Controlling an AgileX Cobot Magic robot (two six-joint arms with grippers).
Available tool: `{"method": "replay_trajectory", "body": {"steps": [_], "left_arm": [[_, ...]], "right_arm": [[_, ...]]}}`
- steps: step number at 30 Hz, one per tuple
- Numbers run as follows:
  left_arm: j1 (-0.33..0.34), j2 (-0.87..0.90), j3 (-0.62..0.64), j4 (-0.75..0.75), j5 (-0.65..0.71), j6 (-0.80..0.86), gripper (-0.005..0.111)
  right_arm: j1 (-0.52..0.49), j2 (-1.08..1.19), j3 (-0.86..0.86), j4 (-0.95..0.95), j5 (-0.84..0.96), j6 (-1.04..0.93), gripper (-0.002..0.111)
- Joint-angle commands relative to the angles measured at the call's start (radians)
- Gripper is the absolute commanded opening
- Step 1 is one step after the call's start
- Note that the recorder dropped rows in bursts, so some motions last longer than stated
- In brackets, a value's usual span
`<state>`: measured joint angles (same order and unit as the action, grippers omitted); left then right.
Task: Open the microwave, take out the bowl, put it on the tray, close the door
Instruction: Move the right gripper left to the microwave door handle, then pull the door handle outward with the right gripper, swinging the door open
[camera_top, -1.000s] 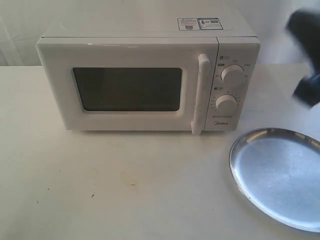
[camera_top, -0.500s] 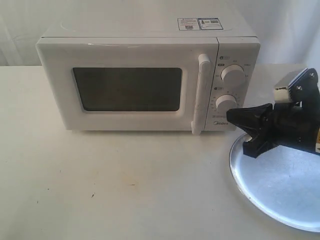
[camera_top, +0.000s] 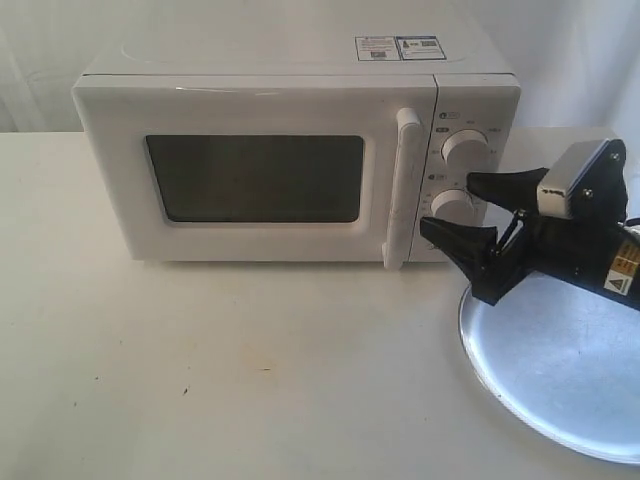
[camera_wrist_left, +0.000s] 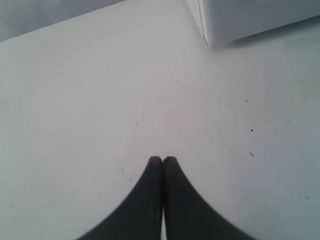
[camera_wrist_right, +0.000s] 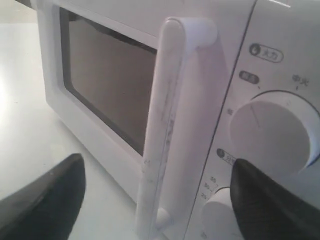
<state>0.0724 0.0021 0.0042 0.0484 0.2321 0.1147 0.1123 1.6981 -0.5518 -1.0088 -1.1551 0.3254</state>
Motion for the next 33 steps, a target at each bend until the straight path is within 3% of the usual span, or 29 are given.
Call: {"method": "replay_trajectory", "body": {"steps": [1,9,17,21,24,25,33], "left_arm": [[-0.004,-0.002,-0.004,-0.004,0.001,-0.006,0.000],[-0.004,-0.002,-0.004,-0.004,0.001,-0.006,0.000],[-0.004,-0.002,-0.004,-0.004,0.001,-0.006,0.000],[-0.004,-0.002,-0.004,-0.004,0.001,-0.006,0.000],[-0.004,-0.002,-0.004,-0.004,0.001,-0.006,0.000],[-0.004,-0.002,-0.004,-0.004,0.001,-0.006,0.000],[-0.004,-0.002,-0.004,-0.004,0.001,-0.006,0.000]], "right_arm": [[-0.001,0.058,-0.041,0.018,-0.011,-0.015,0.070],[0.087,0.173,-0.125,0.005,-0.001,-0.015,0.068],[0.197,0.236,-0.232,0.047,0.120,-0.016,0.063],[0.227,0.252,-0.256,0.047,0.122,-0.048,0.043],[0.246,0.253,-0.254,0.018,0.113,-0.171,0.005],[0.251,0.253,-0.254,-0.006,0.113,-0.200,0.001],[0.286,0.249,-0.248,-0.230,-0.040,-0.210,0.000]]}}
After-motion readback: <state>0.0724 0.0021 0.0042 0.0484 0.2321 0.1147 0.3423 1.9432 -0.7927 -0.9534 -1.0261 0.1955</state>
